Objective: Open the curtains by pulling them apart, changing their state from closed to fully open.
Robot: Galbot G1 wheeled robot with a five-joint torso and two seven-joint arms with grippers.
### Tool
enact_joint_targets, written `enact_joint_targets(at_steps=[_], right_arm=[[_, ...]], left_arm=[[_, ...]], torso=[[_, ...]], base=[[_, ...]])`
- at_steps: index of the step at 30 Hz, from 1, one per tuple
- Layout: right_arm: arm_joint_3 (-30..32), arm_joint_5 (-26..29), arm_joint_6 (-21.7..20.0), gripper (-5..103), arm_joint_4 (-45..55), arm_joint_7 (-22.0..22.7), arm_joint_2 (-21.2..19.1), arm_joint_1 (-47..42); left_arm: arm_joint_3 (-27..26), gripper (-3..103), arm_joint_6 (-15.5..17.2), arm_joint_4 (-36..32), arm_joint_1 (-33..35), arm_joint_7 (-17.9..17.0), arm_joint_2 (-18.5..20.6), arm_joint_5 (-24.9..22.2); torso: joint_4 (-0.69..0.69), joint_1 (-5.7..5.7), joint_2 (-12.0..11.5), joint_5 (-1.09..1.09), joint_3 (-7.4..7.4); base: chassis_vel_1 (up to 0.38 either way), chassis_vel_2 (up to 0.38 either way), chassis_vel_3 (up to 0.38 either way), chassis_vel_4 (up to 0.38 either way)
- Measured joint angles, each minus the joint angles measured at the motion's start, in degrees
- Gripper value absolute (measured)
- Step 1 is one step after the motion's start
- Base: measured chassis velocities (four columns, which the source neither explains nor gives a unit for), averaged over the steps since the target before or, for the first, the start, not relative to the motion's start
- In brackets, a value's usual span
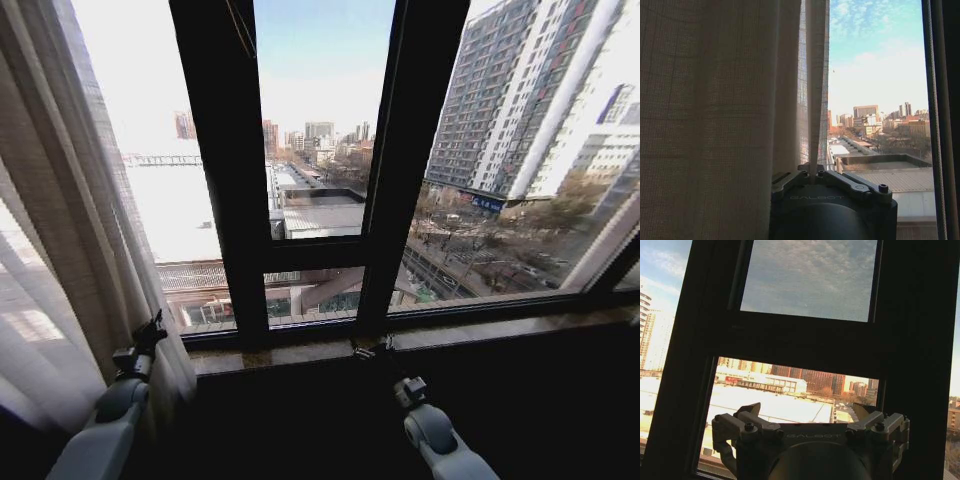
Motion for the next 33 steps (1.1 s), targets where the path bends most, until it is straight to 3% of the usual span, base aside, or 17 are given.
enact_joint_targets(at_steps=[16,33], right_arm=[[-0.01,0.0,0.0,100,0.0,0.0,0.0,0.0],[-0.01,0.0,0.0,100,0.0,0.0,0.0,0.0]], left_arm=[[-0.45,0,-0.29,-0.56,0.46,-0.25,-0.02,-0.18],[-0.57,0,-0.4,-0.25,0.54,-0.59,0.0,-0.19]], torso=[[0.01,0.0,0.0,0.0,0.0],[0.01,0.01,0.0,0.01,0.0]], base=[[0.15,0.113,-0.153,-0.103],[0.356,0.3,-0.367,-0.295]])
